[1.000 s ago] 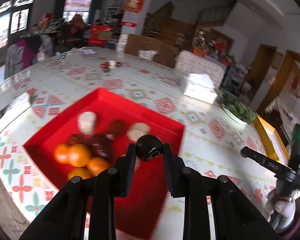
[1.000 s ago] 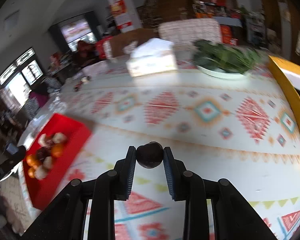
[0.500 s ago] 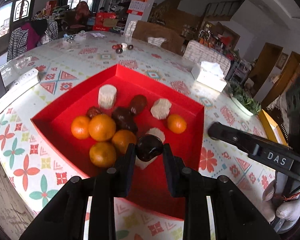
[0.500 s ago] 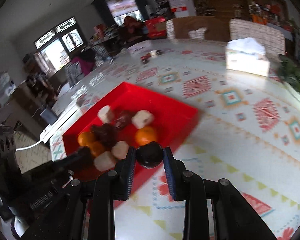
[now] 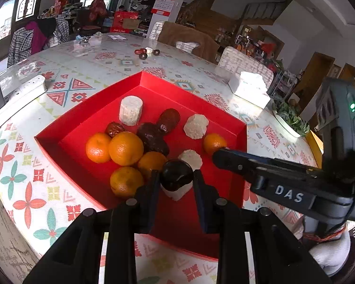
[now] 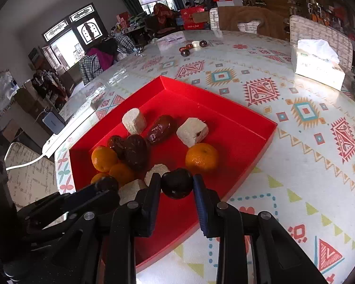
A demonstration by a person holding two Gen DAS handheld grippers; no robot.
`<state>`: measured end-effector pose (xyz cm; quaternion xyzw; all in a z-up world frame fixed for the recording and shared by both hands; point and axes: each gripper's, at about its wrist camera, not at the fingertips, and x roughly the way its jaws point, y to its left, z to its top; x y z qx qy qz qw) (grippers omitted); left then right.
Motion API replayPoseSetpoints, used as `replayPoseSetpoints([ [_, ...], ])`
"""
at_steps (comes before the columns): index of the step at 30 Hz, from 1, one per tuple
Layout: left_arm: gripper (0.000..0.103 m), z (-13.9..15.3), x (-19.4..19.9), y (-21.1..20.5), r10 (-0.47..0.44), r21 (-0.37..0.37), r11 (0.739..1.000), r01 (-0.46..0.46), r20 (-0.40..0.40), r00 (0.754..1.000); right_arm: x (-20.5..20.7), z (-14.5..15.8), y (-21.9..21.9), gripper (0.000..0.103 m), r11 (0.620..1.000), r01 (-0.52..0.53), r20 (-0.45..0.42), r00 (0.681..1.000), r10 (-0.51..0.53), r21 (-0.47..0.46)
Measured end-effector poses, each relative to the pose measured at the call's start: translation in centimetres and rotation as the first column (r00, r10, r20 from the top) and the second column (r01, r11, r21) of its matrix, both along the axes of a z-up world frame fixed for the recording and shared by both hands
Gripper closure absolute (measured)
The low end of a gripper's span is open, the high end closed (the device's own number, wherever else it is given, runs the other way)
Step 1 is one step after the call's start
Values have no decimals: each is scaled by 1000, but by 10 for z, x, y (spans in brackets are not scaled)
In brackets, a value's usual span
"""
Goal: Organize fruits
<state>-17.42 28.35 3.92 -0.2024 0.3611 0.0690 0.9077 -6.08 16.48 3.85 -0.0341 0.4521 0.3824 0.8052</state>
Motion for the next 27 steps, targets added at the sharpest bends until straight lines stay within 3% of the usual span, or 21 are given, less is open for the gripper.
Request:
replayPoseSetpoints([
  [5, 50, 6, -5, 4, 25, -9, 1000, -25, 24, 999, 3, -2, 3, 72, 1000, 8, -2, 1000, -8, -1],
  [8, 44, 12, -7, 3, 22, -3, 1000, -22, 37, 999, 6, -2, 1, 70, 1000, 20, -18, 1000, -19, 16],
  [12, 36, 20, -10, -1, 26, 9, 1000, -27, 57, 998, 7, 3, -4, 56, 998, 25, -19, 1000, -24, 51],
  [17, 28, 28, -13, -6, 43, 38, 998, -45, 59, 997, 2, 13, -12, 55, 997, 36, 2, 999, -37, 75],
  [23, 20, 42, -21, -18, 95, 135, 985, -106, 85, 992, -7, 30, -42, 49, 985, 106, 29, 993, -111, 137],
  [27, 11, 52, -29, -30, 153, 254, 950, -182, 129, 980, -18, 35, -68, 40, 972, 164, 53, 983, -175, 168],
])
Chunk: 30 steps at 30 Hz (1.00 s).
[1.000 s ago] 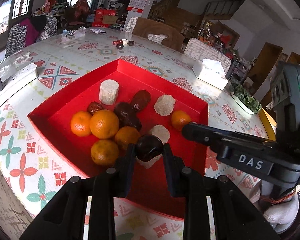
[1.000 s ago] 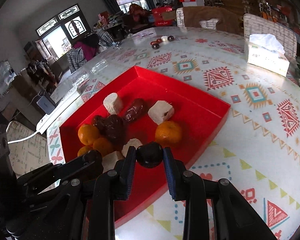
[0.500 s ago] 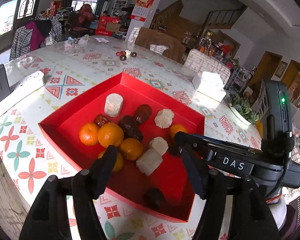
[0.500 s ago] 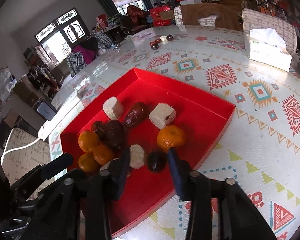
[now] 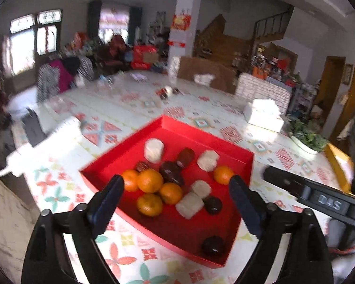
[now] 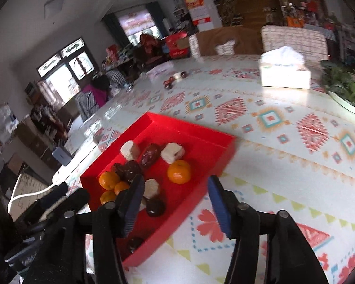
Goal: Organize fruits
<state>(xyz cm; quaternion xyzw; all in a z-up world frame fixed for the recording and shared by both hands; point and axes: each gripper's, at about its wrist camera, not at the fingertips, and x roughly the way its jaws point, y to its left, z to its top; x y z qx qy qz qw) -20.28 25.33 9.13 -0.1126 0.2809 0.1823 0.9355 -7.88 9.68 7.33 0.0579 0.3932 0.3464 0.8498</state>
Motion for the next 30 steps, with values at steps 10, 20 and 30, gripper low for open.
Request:
replayPoseSetpoints([
  [10, 3, 15, -6, -31, 95, 182, 978, -103, 49, 994, -31, -5, -31, 35, 998, 60, 47, 997, -59, -9],
  [20, 3, 8, 4, -54, 74, 169, 983, -71, -13, 997, -47, -16, -55, 32, 996, 85, 70, 994, -83, -28],
  [30, 3, 2, 6, -66, 46, 158, 987, -39, -41, 998, -54, -18, -68, 31, 994, 103, 73, 992, -102, -20],
])
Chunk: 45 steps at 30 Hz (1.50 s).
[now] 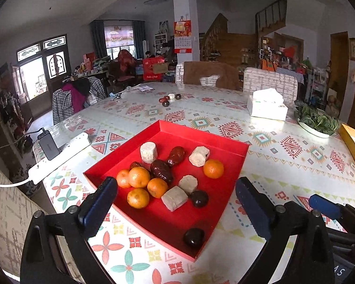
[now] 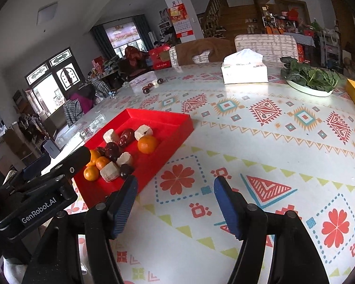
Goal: Organize fruits
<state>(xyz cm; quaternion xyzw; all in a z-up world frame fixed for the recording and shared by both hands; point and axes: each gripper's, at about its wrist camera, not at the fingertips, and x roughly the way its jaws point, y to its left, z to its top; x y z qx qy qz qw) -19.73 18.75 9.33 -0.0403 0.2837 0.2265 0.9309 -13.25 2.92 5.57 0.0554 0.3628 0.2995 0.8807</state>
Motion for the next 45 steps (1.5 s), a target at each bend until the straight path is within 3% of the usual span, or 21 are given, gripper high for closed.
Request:
replayPoseSetpoints([
  [6, 3, 4, -6, 2, 9, -2, 1000, -9, 37, 999, -2, -1, 2, 31, 1000, -7, 3, 1000, 7, -4],
  [14, 3, 23, -29, 12, 87, -9, 996, -87, 163, 983, -14, 3, 10, 31, 999, -33, 51, 998, 34, -28],
  [19, 0, 31, -45, 11, 164, 92, 978, -188, 223, 961, -20, 7, 19, 31, 997, -60, 81, 995, 64, -48],
  [21, 0, 34, -46, 14, 148, 88, 981, -173, 235, 961, -22, 10, 24, 31, 995, -77, 94, 992, 82, -60],
  [23, 0, 34, -45, 22, 116, 32, 992, -126, 222, 968, -24, 13, 29, 31, 993, -90, 107, 989, 98, -75],
  [28, 0, 24, -36, 32, 134, 4, 991, -136, 164, 977, -29, 19, 43, 27, 987, -121, 139, 981, 135, -108],
  [33, 0, 8, -30, 46, 135, -71, 989, -128, 106, 985, -31, 17, 56, 26, 979, -146, 140, 976, 166, -141],
  [45, 0, -2, -27, 57, 141, -100, 986, -134, 68, 988, -28, 11, 72, 25, 972, -163, 117, 976, 184, -168],
])
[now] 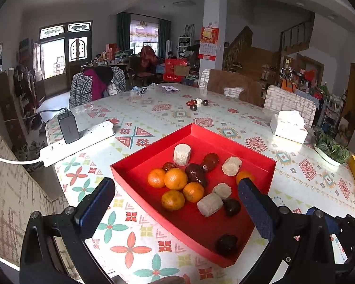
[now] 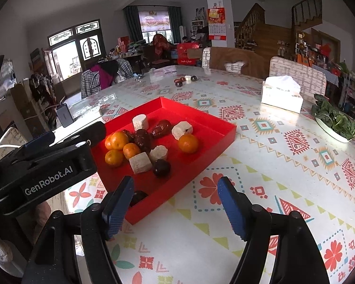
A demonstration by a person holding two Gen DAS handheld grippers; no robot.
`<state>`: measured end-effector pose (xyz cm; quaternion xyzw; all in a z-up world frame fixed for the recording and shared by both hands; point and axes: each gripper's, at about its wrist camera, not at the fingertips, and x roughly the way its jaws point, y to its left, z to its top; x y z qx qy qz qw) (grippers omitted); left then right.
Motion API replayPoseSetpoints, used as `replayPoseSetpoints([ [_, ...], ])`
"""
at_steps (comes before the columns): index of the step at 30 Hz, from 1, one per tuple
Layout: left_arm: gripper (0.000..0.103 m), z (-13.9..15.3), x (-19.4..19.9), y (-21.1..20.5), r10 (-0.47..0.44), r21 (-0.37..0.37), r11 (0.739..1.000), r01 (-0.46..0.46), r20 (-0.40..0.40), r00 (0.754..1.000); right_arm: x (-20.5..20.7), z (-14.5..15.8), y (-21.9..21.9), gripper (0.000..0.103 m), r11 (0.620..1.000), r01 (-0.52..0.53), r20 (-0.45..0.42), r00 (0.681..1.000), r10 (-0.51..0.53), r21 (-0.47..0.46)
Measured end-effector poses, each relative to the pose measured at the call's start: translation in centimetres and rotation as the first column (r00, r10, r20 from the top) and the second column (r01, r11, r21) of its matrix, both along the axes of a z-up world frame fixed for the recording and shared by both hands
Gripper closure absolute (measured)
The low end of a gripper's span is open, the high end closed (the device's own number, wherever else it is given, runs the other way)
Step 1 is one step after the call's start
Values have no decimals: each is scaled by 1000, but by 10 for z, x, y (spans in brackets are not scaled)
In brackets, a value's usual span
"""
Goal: Organize fruits
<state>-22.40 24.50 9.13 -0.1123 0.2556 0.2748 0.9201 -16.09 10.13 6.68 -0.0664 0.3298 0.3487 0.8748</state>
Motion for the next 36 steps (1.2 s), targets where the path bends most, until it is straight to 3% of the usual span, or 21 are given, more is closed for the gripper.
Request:
replayPoseSetpoints([
  [36, 0, -4, 3, -5, -16, 0, 1000, 16, -34, 999, 1, -5, -2, 22, 1000, -1, -21, 1000, 1, 6],
])
